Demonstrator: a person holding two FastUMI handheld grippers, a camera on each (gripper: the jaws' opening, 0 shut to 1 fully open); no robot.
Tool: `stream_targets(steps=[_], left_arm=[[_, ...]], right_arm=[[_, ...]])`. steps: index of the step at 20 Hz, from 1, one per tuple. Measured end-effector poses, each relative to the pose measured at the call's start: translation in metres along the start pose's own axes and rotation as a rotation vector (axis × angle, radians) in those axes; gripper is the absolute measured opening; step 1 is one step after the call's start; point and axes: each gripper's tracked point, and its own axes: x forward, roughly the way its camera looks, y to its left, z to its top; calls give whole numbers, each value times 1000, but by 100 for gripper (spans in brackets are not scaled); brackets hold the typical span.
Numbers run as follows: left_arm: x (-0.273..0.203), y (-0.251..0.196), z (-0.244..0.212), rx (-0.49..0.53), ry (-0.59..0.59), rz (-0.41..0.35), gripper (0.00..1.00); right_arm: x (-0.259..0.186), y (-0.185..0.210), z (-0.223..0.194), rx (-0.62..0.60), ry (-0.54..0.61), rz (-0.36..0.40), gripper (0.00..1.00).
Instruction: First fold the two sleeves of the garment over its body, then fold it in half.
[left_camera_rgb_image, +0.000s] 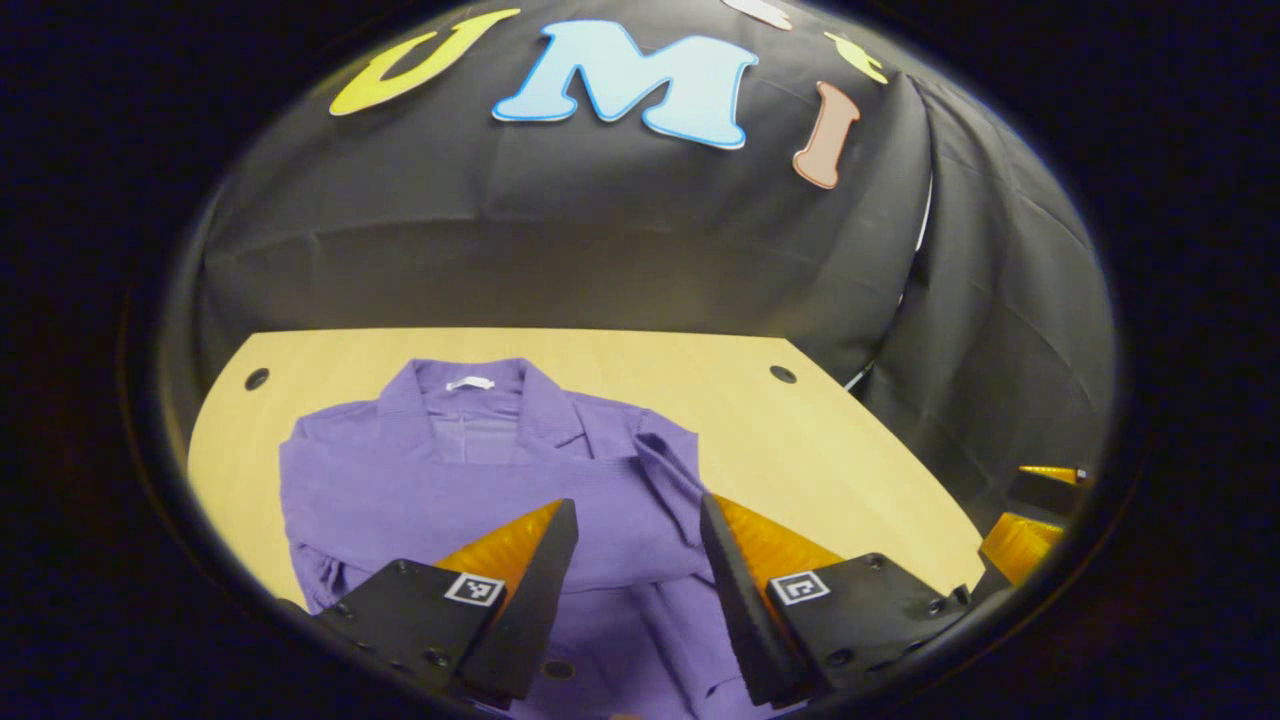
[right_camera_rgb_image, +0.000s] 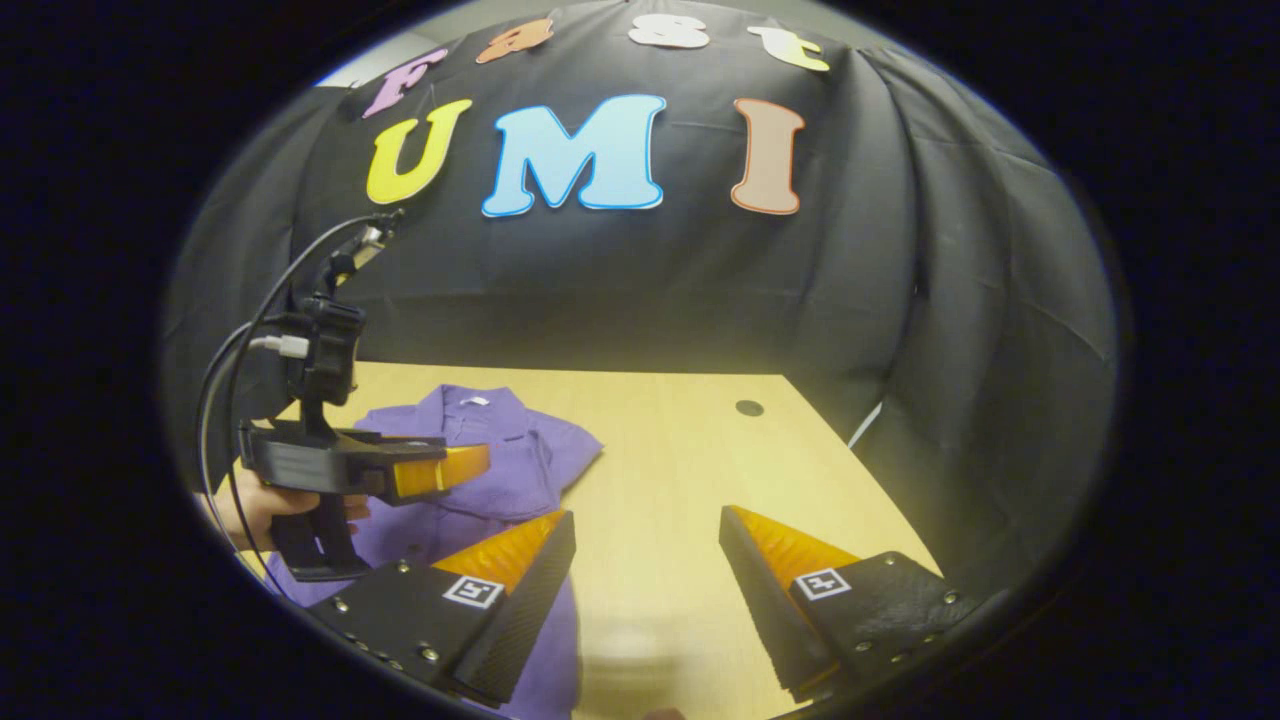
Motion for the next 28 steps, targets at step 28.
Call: stream_targets(steps=[28], left_arm=[[-321, 163, -201, -44, 35, 255, 100]], right_arm=[[-98, 76, -211, 108, 333, -15, 92]])
